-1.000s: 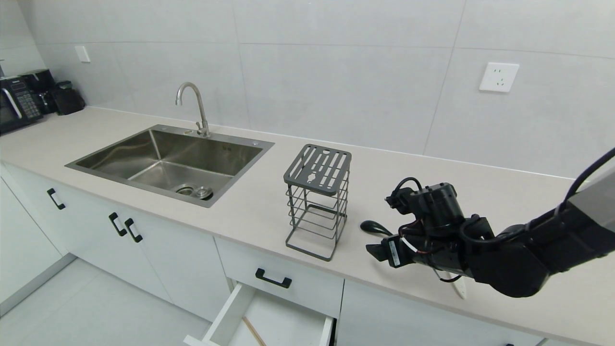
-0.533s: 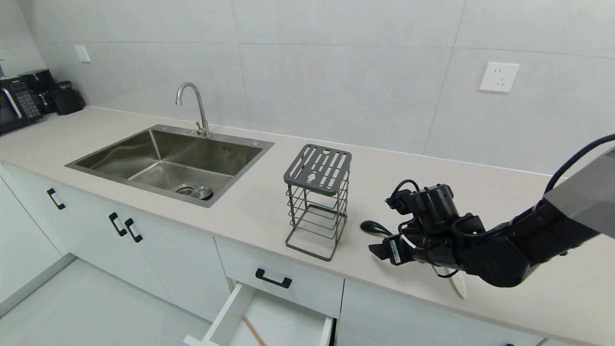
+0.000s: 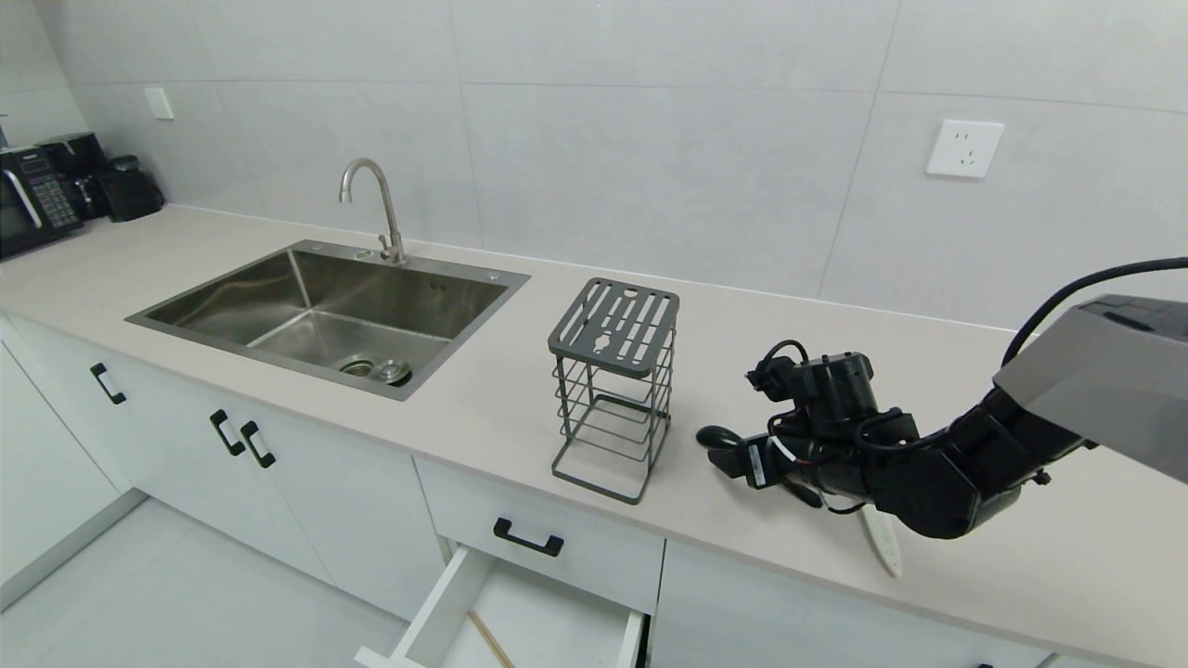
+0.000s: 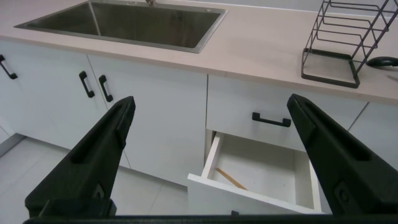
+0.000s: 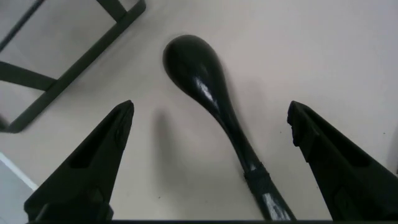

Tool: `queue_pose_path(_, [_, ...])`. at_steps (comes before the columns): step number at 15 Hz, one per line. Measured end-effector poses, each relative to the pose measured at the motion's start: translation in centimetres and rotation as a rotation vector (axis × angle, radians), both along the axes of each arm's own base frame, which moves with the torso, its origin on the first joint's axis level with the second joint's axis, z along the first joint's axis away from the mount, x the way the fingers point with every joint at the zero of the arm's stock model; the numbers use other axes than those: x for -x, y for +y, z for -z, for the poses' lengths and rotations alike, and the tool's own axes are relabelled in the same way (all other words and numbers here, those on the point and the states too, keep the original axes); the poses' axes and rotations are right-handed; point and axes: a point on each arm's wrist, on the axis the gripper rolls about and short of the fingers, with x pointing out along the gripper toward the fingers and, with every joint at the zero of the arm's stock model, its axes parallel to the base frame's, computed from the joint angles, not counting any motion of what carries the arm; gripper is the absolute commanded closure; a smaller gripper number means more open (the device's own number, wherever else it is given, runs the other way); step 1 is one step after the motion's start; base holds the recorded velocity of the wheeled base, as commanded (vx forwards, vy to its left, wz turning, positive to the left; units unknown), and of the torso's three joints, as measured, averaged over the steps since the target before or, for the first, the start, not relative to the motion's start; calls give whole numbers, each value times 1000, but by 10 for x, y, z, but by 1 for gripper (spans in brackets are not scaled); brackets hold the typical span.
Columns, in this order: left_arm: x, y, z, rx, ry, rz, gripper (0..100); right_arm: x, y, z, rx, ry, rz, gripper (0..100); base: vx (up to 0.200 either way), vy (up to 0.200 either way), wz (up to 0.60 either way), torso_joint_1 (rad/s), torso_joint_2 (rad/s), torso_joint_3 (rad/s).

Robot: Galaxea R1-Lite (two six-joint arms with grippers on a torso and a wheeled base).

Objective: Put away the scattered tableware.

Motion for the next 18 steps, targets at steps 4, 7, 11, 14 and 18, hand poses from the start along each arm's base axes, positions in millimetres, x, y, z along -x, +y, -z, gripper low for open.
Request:
queue_pose_path(4, [0, 0, 0, 0, 0, 0, 0, -5, -2, 8, 12, 9, 2, 0, 0, 0, 0, 0, 0, 0])
queue_pose_path(7, [0, 0, 0, 0, 0, 0, 0, -8, -1, 12, 17, 11, 6, 0, 0, 0, 0, 0, 0, 0])
queue_pose_path(11, [0, 0, 0, 0, 0, 0, 0, -11, 0, 17, 22, 16, 7, 0, 0, 0, 0, 0, 0, 0])
queue_pose_path(14, [0, 0, 0, 0, 0, 0, 0, -10, 1, 21, 28, 24, 3, 100, 0, 0, 0, 0, 0, 0])
queue_pose_path(18, [0, 0, 0, 0, 0, 0, 0, -11, 2, 24, 50, 21, 27, 100, 0, 0, 0, 0, 0, 0])
